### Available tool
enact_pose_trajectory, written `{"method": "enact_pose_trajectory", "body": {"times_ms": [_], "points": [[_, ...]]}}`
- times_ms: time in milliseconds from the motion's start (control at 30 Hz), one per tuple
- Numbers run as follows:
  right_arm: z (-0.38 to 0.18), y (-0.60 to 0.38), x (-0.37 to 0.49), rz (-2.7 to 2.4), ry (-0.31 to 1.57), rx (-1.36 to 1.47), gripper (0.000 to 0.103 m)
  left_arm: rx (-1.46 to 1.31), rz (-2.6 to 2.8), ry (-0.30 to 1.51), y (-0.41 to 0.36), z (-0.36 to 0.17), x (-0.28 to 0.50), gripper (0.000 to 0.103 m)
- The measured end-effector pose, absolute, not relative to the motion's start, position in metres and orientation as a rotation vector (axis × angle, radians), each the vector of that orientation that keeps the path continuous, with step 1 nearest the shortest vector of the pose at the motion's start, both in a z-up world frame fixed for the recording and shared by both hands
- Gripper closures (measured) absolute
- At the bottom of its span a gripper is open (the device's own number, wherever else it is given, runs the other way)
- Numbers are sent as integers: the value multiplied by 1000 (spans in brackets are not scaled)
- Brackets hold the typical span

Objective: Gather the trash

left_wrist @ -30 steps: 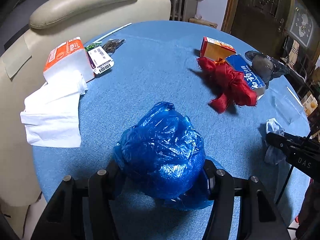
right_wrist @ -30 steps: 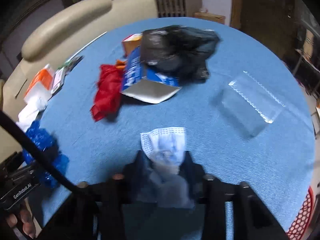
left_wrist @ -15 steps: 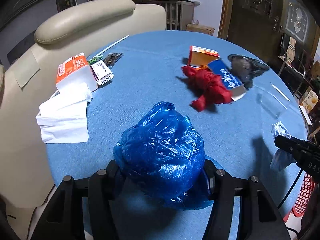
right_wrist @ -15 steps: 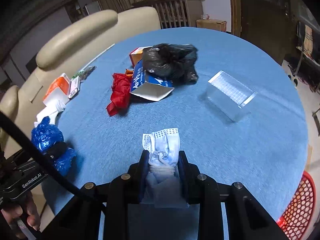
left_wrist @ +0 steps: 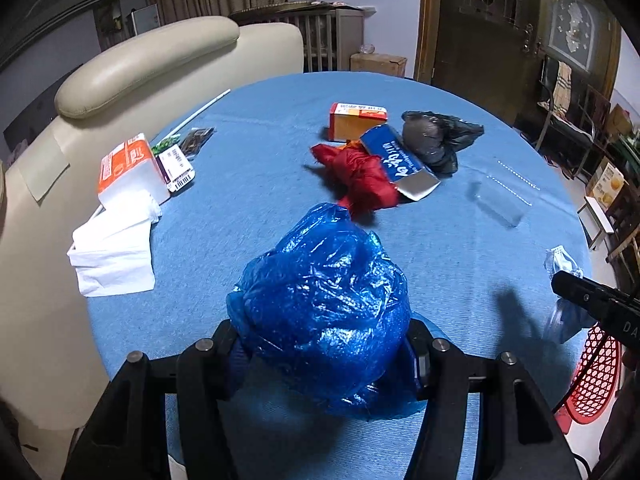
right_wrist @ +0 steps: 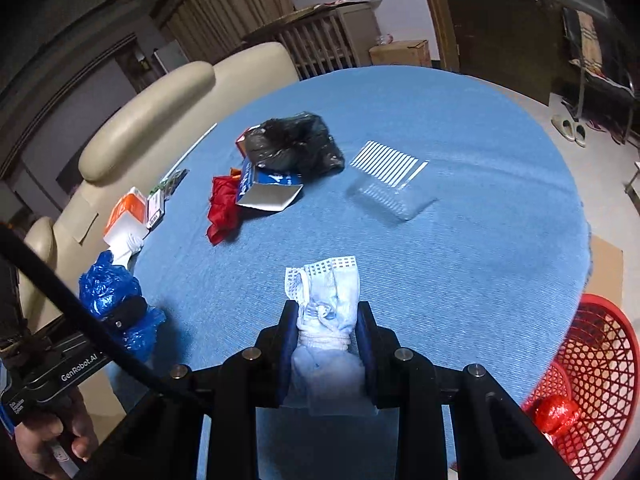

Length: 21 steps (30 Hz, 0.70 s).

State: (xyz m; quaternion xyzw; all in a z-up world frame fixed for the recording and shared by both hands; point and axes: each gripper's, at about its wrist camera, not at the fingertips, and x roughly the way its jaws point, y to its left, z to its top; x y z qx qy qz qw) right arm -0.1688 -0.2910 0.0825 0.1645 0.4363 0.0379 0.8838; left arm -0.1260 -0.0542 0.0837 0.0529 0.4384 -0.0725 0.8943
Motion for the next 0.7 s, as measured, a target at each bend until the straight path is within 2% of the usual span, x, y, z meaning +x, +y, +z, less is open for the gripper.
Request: {"method": "enact_pose_trajectory", "body": {"times_ms": [700], "points": [[74,-297,-184,87,921,386,72,115,-156,902,-62,83,-131,41]]}}
